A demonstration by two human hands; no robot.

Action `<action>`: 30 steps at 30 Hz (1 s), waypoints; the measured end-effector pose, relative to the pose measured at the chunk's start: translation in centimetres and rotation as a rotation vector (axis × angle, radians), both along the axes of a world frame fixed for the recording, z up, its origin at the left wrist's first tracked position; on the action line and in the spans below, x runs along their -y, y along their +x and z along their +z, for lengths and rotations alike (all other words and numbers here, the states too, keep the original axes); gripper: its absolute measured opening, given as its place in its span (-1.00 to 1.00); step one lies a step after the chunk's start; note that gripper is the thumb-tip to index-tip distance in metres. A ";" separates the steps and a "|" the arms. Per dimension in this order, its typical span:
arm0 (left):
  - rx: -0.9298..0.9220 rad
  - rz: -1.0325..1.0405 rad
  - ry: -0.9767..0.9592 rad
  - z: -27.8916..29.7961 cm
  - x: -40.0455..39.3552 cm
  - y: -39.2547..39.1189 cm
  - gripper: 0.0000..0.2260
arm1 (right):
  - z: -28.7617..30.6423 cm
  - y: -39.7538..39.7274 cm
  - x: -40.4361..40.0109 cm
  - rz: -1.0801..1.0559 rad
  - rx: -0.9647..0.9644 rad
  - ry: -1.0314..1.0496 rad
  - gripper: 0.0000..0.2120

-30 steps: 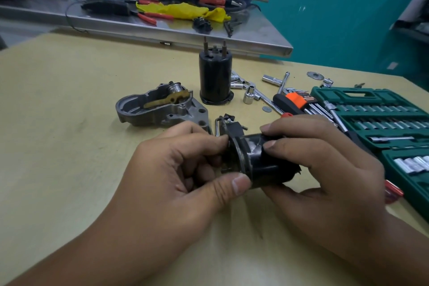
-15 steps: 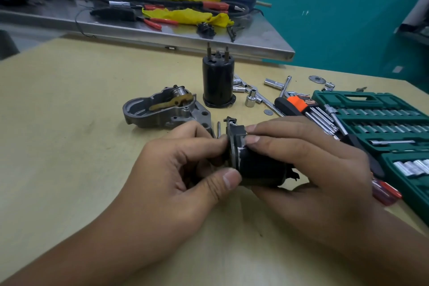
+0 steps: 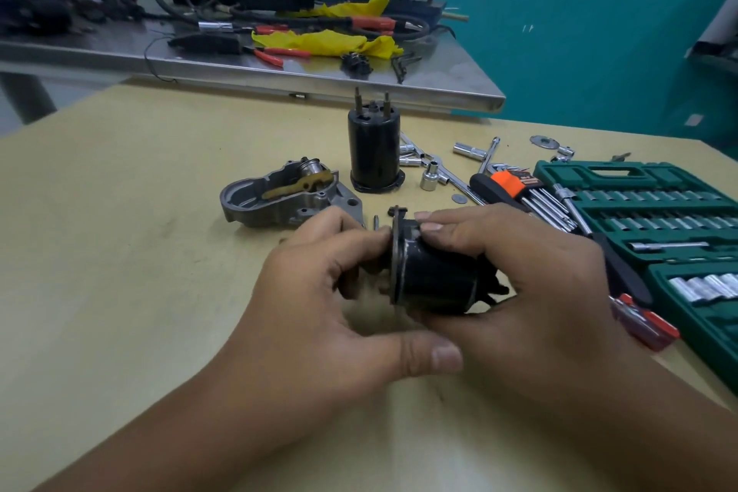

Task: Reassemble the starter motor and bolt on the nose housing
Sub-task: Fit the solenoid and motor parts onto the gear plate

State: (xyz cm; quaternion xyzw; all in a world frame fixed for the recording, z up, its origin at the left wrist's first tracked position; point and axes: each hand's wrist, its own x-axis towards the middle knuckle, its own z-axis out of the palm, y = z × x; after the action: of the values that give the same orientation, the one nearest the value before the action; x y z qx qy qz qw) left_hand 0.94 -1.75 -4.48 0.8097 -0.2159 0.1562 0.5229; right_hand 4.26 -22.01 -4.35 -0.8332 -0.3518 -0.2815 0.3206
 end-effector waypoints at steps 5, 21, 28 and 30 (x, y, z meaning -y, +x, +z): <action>-0.010 0.138 0.090 0.1 2.5 -0.5 -0.35 | -1.0 -1.5 -1.4 -0.055 0.155 0.084 -0.66; 0.005 0.005 0.095 -0.6 0.0 0.3 -0.35 | 1.8 0.0 2.7 0.145 -0.272 0.089 -0.40; 0.015 -0.182 0.208 -0.5 -1.0 0.0 -0.25 | 0.3 1.6 3.7 0.196 -0.529 -0.225 -0.07; 0.028 -0.188 0.239 -0.5 -1.0 -0.1 -0.26 | -0.3 1.7 3.2 0.153 -0.467 -0.151 -0.33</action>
State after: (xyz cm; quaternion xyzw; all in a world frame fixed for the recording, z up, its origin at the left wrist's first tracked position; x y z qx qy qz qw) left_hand 0.85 -0.79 -4.97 0.8402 -0.3147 0.0910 0.4321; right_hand 5.98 -25.16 -4.65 -0.8681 -0.3505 -0.0295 0.3503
